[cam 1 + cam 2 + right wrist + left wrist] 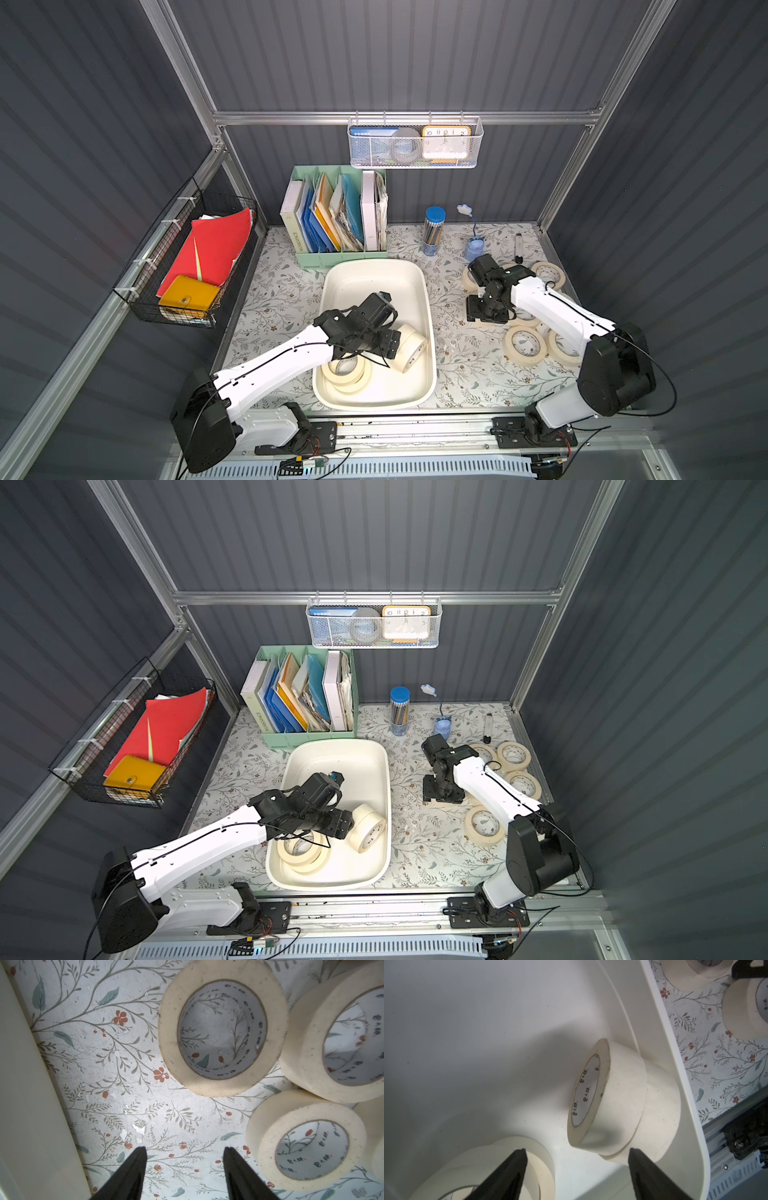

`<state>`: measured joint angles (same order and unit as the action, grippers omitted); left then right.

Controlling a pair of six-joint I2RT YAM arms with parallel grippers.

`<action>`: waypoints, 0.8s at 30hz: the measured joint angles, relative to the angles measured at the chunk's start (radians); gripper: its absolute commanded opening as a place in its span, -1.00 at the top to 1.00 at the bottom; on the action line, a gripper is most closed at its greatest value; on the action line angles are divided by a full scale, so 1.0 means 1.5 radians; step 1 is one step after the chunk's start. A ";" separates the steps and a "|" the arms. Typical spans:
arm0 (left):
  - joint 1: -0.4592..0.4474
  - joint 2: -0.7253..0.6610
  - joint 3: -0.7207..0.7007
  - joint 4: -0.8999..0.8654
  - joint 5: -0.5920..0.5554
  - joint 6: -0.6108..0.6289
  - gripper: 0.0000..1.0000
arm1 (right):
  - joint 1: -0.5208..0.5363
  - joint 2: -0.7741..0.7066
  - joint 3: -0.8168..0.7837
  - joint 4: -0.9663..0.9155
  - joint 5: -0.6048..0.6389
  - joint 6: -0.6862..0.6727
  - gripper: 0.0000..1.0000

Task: Take out the art tape in the storage box
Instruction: Adjust the art tape in the storage box.

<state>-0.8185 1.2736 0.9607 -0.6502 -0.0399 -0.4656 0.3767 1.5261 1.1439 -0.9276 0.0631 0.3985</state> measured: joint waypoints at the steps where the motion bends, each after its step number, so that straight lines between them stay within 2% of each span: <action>1: 0.000 0.007 -0.002 0.013 -0.001 0.000 -0.67 | 0.000 0.000 -0.001 0.000 -0.001 0.000 -0.29; 9: 0.014 0.057 -0.006 0.114 -0.002 -0.003 -0.67 | 0.000 0.000 -0.002 0.000 -0.005 0.000 -0.29; 14: 0.100 0.040 -0.011 0.108 -0.040 0.003 -0.69 | 0.000 0.000 -0.002 0.000 -0.005 0.000 -0.29; 18: 0.180 0.042 -0.028 0.051 -0.093 0.022 -0.72 | 0.000 0.000 -0.003 0.000 -0.010 -0.001 -0.29; 24: 0.196 0.045 -0.011 0.014 -0.106 0.042 -0.76 | 0.000 0.000 -0.003 0.000 -0.011 -0.007 -0.29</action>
<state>-0.5247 1.3407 0.9440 -0.6289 -0.1986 -0.4019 0.3767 1.5261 1.1397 -0.9272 0.0460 0.3874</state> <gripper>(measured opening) 0.878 0.643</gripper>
